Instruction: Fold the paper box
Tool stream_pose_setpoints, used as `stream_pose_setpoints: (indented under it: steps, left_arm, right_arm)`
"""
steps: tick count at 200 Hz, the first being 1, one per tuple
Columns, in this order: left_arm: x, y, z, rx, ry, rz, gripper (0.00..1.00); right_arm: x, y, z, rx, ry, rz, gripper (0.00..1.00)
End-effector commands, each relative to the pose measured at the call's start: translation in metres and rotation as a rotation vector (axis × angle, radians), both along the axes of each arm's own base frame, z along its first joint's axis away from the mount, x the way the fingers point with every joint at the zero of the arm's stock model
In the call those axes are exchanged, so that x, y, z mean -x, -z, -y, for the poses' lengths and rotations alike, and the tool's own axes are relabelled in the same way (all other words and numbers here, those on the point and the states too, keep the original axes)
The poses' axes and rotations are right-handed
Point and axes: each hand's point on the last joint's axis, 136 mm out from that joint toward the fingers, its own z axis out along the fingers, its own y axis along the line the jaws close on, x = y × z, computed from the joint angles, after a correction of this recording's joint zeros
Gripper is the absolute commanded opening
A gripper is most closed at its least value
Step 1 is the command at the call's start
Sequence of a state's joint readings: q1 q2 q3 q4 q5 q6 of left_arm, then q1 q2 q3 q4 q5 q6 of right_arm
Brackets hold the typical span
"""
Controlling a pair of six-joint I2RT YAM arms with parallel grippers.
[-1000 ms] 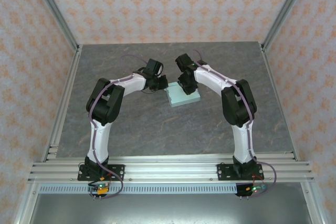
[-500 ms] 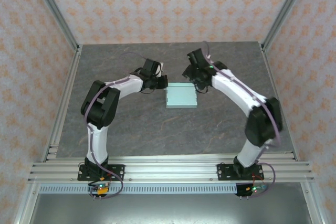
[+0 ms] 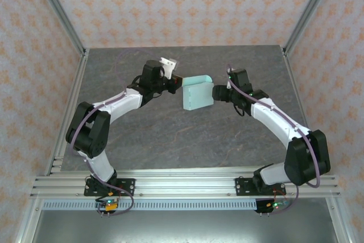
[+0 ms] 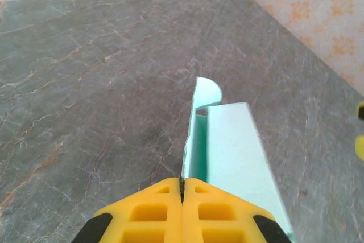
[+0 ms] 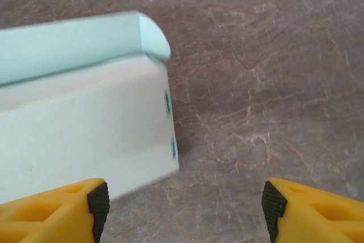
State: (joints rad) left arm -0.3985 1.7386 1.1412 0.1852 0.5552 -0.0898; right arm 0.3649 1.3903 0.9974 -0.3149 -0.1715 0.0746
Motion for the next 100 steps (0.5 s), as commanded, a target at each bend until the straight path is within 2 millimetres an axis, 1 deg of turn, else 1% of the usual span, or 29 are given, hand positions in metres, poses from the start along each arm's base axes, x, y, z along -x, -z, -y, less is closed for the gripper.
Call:
stream_pose_setpoints:
  steps: [1,15,26,37,46,58,67,72,89,98,100]
  left_arm:
    - [0.011,-0.014,0.009,-0.031,0.11,0.117,0.05]
    - [0.017,-0.015,0.012,-0.039,0.147,0.136,0.05]
    - [0.021,-0.017,0.014,-0.043,0.174,0.156,0.05]
    - [0.026,-0.018,0.016,-0.054,0.201,0.175,0.05]
    - [0.03,-0.017,0.016,-0.073,0.218,0.186,0.05]
    - [0.037,-0.016,0.019,-0.092,0.258,0.197,0.06]
    - [0.042,-0.015,0.021,-0.099,0.286,0.202,0.06]
    - [0.044,-0.015,0.022,-0.102,0.302,0.207,0.06]
    - [0.051,-0.015,0.027,-0.106,0.345,0.215,0.06]
    - [0.055,-0.014,0.029,-0.112,0.369,0.225,0.06]
    - [0.055,-0.015,0.03,-0.113,0.373,0.227,0.06]
  right_arm:
    - [-0.013,-0.009,-0.013,0.009,-0.117,0.098,0.73]
    - [-0.012,-0.006,-0.024,0.001,-0.192,0.099,0.74]
    - [-0.012,-0.005,-0.027,0.011,-0.224,0.119,0.76]
    - [-0.011,-0.008,-0.026,0.034,-0.254,0.166,0.77]
    - [-0.007,-0.015,-0.029,0.049,-0.307,0.215,0.79]
    - [0.007,-0.022,-0.038,0.078,-0.443,0.273,0.81]
    - [0.02,-0.024,-0.045,0.115,-0.563,0.3,0.84]
    - [0.03,-0.023,-0.049,0.149,-0.649,0.312,0.85]
    - [0.053,-0.019,-0.056,0.25,-0.851,0.308,0.9]
    - [0.062,-0.014,-0.058,0.304,-0.933,0.304,0.96]
    - [0.063,-0.013,-0.058,0.313,-0.944,0.303,0.99]
